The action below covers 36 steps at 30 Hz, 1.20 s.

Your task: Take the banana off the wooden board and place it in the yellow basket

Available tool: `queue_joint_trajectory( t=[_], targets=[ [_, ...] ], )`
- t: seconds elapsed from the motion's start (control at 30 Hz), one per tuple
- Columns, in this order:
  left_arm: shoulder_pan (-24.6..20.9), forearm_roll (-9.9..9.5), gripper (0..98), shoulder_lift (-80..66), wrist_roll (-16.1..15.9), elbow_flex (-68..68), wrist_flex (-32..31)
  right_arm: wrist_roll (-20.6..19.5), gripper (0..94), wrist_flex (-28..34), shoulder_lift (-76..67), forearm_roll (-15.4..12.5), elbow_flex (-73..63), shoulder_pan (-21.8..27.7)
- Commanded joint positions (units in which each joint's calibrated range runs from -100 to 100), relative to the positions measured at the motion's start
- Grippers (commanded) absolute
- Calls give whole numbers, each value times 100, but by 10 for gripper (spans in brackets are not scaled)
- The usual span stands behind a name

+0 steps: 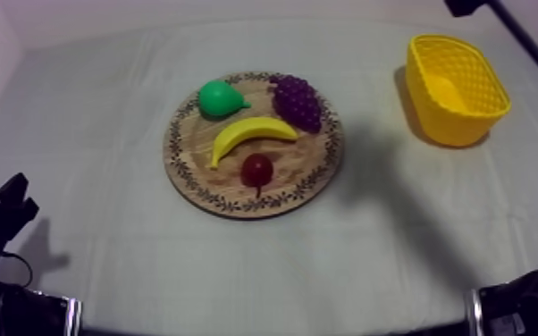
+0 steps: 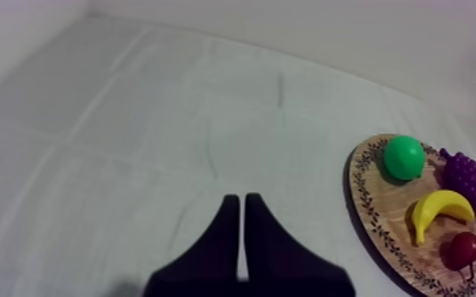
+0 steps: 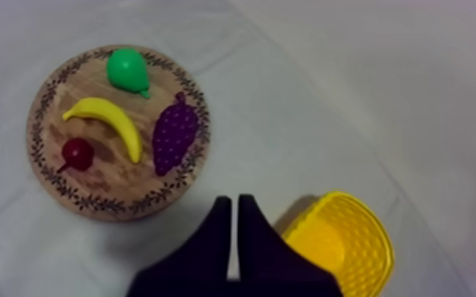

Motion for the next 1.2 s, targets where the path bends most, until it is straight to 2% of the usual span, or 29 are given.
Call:
queue_joint_trajectory(
  t=[0.0,0.17,0.57,0.9,1.17],
  targets=[
    [2,0,0,0,-1,1,0,90,7,116,254,-60,-159,-18],
    [2,0,0,0,1,1,0,262,6,372,575,-128,-363,-82],
    [2,0,0,0,1,1,0,345,6,759,1306,-73,-1321,-397],
    [2,0,0,0,-1,1,0,516,5,1411,2024,3,-1942,-817],
    [2,0,0,0,-1,1,0,549,4,1738,2444,1,-2305,-916]
  ],
)
